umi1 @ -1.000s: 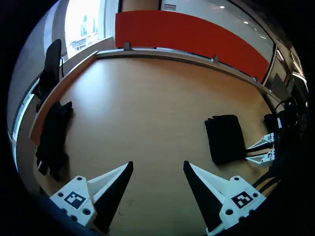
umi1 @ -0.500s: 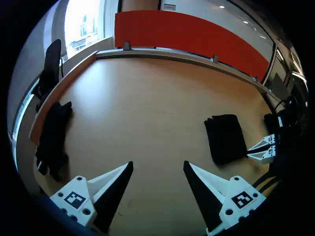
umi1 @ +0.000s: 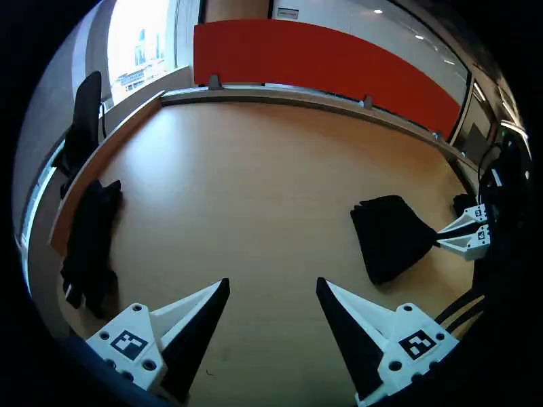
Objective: Fold towel
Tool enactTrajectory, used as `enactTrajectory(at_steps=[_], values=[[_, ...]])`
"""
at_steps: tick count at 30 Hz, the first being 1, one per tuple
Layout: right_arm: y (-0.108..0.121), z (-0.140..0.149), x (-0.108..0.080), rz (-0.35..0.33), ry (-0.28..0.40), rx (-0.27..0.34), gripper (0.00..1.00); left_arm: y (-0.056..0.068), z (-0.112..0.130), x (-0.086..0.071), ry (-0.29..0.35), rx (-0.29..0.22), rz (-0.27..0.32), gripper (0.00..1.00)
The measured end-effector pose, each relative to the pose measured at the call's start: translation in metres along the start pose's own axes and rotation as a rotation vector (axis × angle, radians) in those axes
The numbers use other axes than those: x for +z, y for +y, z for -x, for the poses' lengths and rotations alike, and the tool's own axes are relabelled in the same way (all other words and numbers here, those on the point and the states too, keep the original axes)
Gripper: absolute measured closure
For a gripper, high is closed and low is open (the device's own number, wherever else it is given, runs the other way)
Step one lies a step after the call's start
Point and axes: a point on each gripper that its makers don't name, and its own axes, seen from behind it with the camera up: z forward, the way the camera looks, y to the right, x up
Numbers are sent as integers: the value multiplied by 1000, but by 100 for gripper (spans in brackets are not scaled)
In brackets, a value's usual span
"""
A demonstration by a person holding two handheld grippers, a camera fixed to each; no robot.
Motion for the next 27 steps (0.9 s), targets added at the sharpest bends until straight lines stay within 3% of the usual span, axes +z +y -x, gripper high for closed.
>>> enactTrajectory(at_steps=[17,27], values=[[42,-120,-50,92,171,-92,96,7,-29,-7,53,24,27,6],[76,-112,-75,146,176,-45,96,17,-40,-7,69,41,44,5]])
